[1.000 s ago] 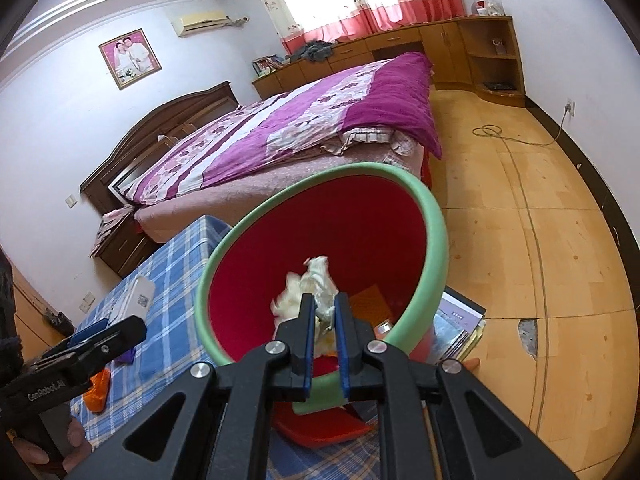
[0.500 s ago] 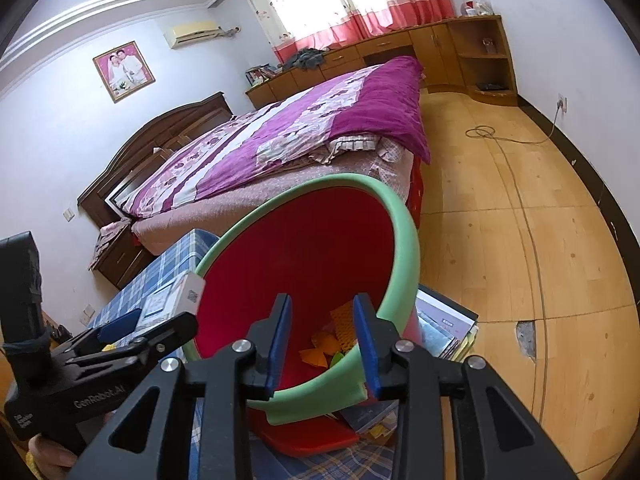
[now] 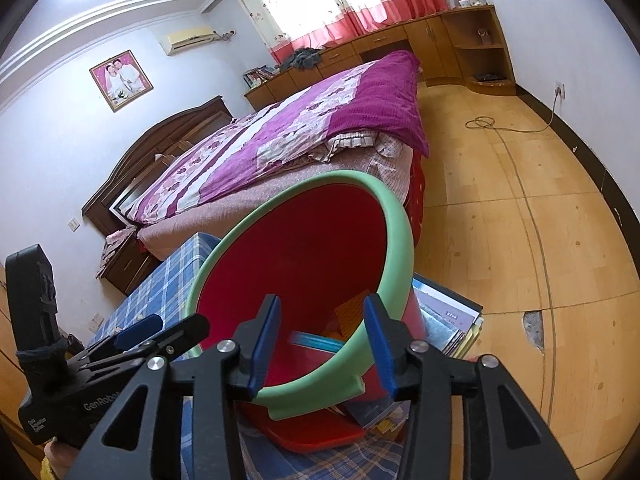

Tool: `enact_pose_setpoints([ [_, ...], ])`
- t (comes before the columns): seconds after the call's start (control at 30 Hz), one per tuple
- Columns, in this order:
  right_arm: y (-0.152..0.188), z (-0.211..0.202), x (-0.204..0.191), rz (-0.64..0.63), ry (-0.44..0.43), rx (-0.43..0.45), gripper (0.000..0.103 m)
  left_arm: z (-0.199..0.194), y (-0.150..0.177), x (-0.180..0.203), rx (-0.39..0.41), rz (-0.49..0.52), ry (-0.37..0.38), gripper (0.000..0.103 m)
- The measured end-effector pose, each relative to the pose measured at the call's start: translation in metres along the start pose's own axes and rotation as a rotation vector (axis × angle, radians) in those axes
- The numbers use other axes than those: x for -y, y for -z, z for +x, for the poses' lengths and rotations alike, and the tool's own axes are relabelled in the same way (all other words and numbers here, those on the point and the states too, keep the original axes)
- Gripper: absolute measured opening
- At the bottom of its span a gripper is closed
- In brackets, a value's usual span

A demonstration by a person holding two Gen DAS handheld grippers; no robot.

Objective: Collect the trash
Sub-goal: 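Carry the medicine box and plastic bag over the red bucket and open both tools, then move both tools back over the table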

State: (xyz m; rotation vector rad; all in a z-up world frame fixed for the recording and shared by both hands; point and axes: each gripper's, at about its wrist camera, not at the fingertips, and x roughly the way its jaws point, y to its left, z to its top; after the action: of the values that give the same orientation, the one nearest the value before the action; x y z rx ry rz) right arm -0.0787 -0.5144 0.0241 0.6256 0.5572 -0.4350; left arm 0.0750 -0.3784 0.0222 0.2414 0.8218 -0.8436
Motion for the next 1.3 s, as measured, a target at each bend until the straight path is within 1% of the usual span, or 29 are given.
enact_pose_setpoints([
  [0.17,0.002,-0.001,-0.002,-0.006,0.001,-0.007,0.051,-0.012,0.004,-0.009,0.000,-0.047,0.006,0.095],
  [0.3,0.006,-0.001,-0.006,-0.011,0.002,-0.021,0.055,-0.022,0.011,-0.019,-0.010,-0.085,0.006,0.095],
  [0.43,0.012,-0.004,-0.012,-0.010,-0.001,-0.027,0.061,-0.038,0.018,-0.032,0.001,-0.116,-0.022,0.095],
  [0.7,0.024,-0.010,-0.028,-0.017,-0.027,-0.054,0.068,-0.069,0.031,-0.055,0.032,-0.152,-0.082,0.095],
  [0.8,0.027,-0.013,-0.038,-0.030,-0.032,-0.059,0.073,-0.080,0.037,-0.063,0.041,-0.173,-0.096,0.095],
  [0.97,0.034,-0.015,-0.056,-0.062,-0.048,-0.074,0.075,-0.099,0.047,-0.081,0.062,-0.201,-0.141,0.095],
  [1.03,0.037,-0.015,-0.062,-0.070,-0.054,-0.078,0.079,-0.105,0.051,-0.088,0.068,-0.215,-0.156,0.095],
  [1.3,0.048,-0.012,-0.088,-0.106,-0.073,-0.099,0.082,-0.124,0.067,-0.115,0.081,-0.280,-0.203,0.095],
])
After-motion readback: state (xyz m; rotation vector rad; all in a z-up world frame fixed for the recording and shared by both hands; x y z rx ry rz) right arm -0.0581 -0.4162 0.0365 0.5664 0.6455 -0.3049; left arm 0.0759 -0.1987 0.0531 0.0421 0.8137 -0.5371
